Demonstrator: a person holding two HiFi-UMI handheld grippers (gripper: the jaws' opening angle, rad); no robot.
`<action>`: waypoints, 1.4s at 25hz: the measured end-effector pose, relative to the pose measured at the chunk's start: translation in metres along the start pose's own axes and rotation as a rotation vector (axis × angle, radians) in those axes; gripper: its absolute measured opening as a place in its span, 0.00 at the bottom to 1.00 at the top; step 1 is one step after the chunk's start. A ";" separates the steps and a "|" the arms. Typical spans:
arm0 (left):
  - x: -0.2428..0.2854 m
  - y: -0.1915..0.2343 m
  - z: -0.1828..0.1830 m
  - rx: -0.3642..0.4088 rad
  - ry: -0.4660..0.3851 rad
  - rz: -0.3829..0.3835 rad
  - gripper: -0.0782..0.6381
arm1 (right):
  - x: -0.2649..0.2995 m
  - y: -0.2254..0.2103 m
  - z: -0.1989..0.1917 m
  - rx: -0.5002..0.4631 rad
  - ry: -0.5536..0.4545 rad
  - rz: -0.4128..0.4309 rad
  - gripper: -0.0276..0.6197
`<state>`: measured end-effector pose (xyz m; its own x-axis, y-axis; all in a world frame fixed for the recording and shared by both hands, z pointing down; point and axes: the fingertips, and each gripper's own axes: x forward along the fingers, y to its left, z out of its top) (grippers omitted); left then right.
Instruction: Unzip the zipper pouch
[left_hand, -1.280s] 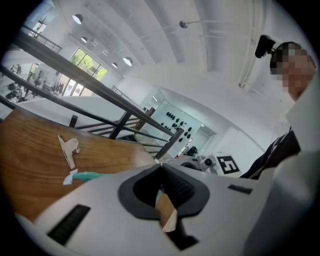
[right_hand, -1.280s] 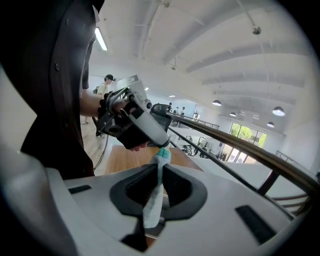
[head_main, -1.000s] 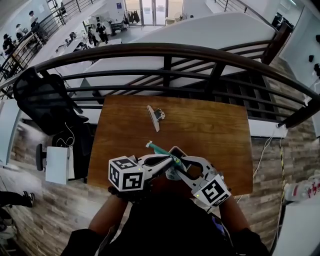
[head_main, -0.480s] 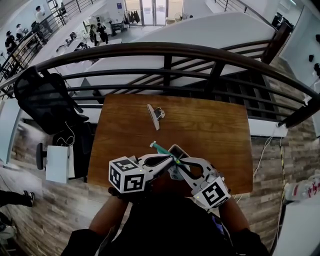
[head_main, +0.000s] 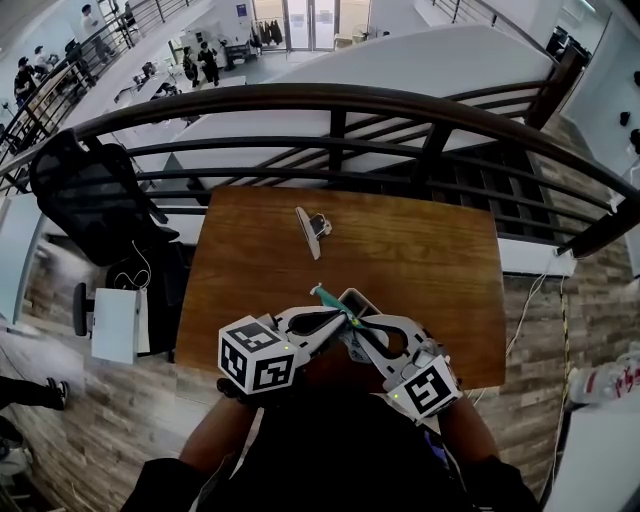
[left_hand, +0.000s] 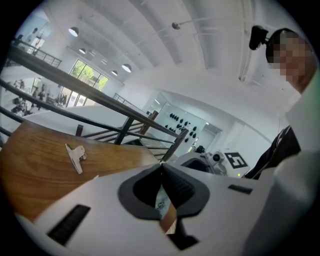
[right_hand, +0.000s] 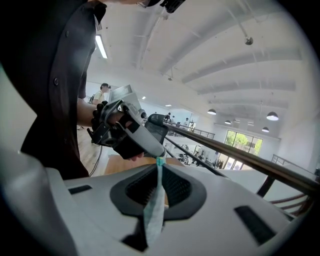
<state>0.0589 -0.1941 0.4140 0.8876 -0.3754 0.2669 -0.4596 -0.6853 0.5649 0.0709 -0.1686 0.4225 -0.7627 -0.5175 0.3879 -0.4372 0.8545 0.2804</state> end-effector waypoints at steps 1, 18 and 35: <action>0.000 0.000 0.000 0.002 0.002 0.004 0.13 | 0.000 0.000 0.000 0.000 -0.004 0.002 0.08; -0.019 0.026 0.014 0.017 -0.041 0.131 0.13 | -0.003 -0.011 0.011 0.025 -0.072 0.014 0.08; -0.037 0.054 0.017 0.002 -0.058 0.219 0.13 | -0.003 -0.023 0.002 0.022 -0.059 -0.001 0.08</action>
<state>0.0007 -0.2275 0.4214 0.7631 -0.5511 0.3375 -0.6417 -0.5842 0.4970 0.0823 -0.1864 0.4129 -0.7885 -0.5157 0.3351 -0.4482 0.8549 0.2612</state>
